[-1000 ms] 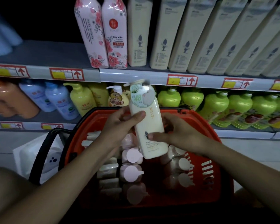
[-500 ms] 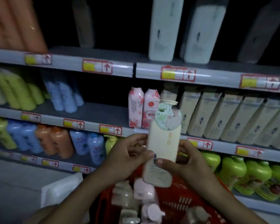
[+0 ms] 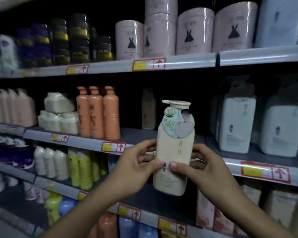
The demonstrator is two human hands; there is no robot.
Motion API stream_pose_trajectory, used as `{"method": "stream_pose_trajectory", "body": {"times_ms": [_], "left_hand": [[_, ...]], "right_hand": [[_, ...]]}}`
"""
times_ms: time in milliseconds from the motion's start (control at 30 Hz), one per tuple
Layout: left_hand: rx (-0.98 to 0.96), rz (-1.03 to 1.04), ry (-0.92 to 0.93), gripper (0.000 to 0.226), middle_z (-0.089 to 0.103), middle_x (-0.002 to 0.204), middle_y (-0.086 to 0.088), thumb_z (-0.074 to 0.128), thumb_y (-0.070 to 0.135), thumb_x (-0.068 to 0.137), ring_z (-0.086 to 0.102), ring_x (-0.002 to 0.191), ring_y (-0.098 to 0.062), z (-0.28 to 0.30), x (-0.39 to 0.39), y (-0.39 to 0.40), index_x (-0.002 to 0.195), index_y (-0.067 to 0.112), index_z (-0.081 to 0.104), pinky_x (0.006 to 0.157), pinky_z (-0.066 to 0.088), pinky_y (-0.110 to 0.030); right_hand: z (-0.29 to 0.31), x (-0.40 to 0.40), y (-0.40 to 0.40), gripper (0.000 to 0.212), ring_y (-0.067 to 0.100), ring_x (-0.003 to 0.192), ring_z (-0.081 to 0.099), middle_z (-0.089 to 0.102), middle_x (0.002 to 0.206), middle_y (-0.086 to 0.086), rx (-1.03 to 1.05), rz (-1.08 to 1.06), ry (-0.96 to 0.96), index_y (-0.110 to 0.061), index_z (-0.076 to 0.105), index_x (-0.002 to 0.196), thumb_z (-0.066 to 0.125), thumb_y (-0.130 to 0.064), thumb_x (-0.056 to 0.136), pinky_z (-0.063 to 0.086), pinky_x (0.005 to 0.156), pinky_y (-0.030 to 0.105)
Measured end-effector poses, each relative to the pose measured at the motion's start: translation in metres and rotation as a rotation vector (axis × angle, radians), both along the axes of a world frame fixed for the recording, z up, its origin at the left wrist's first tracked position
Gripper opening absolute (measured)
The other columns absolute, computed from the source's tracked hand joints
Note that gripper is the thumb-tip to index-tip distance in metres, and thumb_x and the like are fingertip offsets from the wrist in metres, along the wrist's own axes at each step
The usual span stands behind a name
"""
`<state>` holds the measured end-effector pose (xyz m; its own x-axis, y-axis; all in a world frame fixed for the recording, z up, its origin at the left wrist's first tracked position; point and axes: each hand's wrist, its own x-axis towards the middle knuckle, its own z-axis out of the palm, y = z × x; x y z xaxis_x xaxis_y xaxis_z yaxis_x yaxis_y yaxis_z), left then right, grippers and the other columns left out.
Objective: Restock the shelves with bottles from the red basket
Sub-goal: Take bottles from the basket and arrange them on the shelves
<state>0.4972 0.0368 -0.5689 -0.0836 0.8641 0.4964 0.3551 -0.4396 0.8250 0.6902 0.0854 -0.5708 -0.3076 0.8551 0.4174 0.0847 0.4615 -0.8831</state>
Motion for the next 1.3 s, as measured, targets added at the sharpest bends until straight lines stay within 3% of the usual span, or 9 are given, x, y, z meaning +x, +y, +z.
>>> {"method": "stream_pose_trajectory", "body": {"times_ms": [200, 433, 600, 667, 800, 867, 1067, 1200, 1300], "left_hand": [[0.096, 0.066, 0.011, 0.047, 0.066, 0.119, 0.007, 0.056, -0.009, 0.094, 0.067, 0.1, 0.009, 0.039, -0.045, 0.064, 0.126, 0.025, 0.054, 0.083, 0.051, -0.009], [0.059, 0.257, -0.06, 0.049, 0.062, 0.129, -0.01, 0.049, -0.016, 0.093, 0.058, 0.118, -0.017, 0.042, -0.083, 0.143, 0.138, 0.003, 0.051, 0.087, 0.048, -0.013], [-0.023, 0.344, -0.084, 0.049, 0.063, 0.123, -0.011, 0.051, -0.017, 0.092, 0.061, 0.101, -0.015, 0.03, -0.104, 0.164, 0.137, 0.0, 0.051, 0.075, 0.051, -0.009], [-0.081, 0.349, -0.034, 0.048, 0.068, 0.114, -0.011, 0.063, -0.012, 0.088, 0.065, 0.088, -0.012, 0.022, -0.111, 0.166, 0.133, 0.003, 0.055, 0.08, 0.058, -0.024], [-0.116, 0.422, 0.014, 0.046, 0.07, 0.099, -0.009, 0.073, -0.006, 0.083, 0.067, 0.08, -0.012, 0.018, -0.113, 0.173, 0.124, 0.009, 0.058, 0.068, 0.053, -0.022], [-0.118, 0.448, 0.036, 0.044, 0.069, 0.097, -0.005, 0.073, -0.003, 0.084, 0.068, 0.084, -0.015, 0.019, -0.114, 0.177, 0.122, 0.014, 0.057, 0.072, 0.053, -0.026], [-0.169, 0.464, 0.06, 0.049, 0.071, 0.118, -0.009, 0.071, 0.001, 0.088, 0.067, 0.102, -0.022, 0.026, -0.115, 0.197, 0.133, 0.008, 0.055, 0.096, 0.055, -0.042], [-0.18, 0.487, 0.084, 0.06, 0.065, 0.131, -0.014, 0.069, 0.003, 0.088, 0.064, 0.116, -0.027, 0.029, -0.111, 0.199, 0.144, 0.007, 0.046, 0.102, 0.051, -0.042], [-0.113, 0.542, 0.009, 0.08, 0.05, 0.148, -0.019, 0.072, 0.003, 0.087, 0.052, 0.132, -0.031, 0.036, -0.097, 0.184, 0.154, 0.007, 0.029, 0.109, 0.044, -0.039]], "right_hand": [[0.036, -0.07, 0.058, 0.046, 0.007, 0.094, 0.07, 0.073, 0.102, -0.008, 0.168, -0.116, 0.027, -0.029, 0.062, 0.106, 0.089, -0.029, 0.069, 0.06, 0.081, 0.035], [0.044, -0.141, 0.131, 0.045, 0.015, 0.102, 0.069, 0.07, 0.105, -0.005, 0.178, -0.156, -0.029, -0.025, 0.059, 0.109, 0.086, -0.021, 0.074, 0.058, 0.087, 0.033], [0.037, -0.168, 0.155, 0.056, 0.021, 0.116, 0.061, 0.065, 0.126, 0.005, 0.199, -0.149, -0.226, -0.016, 0.055, 0.133, 0.077, -0.031, 0.084, 0.049, 0.092, 0.027], [0.032, -0.168, 0.158, 0.056, 0.025, 0.116, 0.059, 0.06, 0.126, 0.007, 0.179, -0.206, -0.319, -0.016, 0.056, 0.131, 0.076, -0.036, 0.083, 0.05, 0.093, 0.029], [0.02, -0.168, 0.161, 0.045, 0.025, 0.115, 0.061, 0.062, 0.125, 0.007, 0.15, -0.268, -0.364, -0.01, 0.057, 0.122, 0.076, -0.028, 0.085, 0.05, 0.086, 0.027], [0.021, -0.172, 0.164, 0.04, 0.026, 0.117, 0.059, 0.061, 0.126, 0.01, 0.122, -0.289, -0.355, -0.007, 0.053, 0.119, 0.074, -0.021, 0.088, 0.047, 0.081, 0.027], [0.022, -0.189, 0.176, 0.033, 0.028, 0.118, 0.059, 0.059, 0.13, 0.013, 0.078, -0.315, -0.366, -0.007, 0.05, 0.12, 0.066, -0.009, 0.091, 0.053, 0.091, 0.034], [0.022, -0.183, 0.172, 0.034, 0.028, 0.117, 0.061, 0.061, 0.13, 0.013, 0.046, -0.275, -0.341, -0.006, 0.052, 0.121, 0.066, -0.017, 0.092, 0.053, 0.086, 0.031], [0.029, -0.169, 0.155, 0.034, 0.028, 0.116, 0.058, 0.057, 0.126, 0.011, 0.158, -0.313, -0.345, -0.009, 0.052, 0.122, 0.062, -0.025, 0.094, 0.049, 0.085, 0.03]]}}
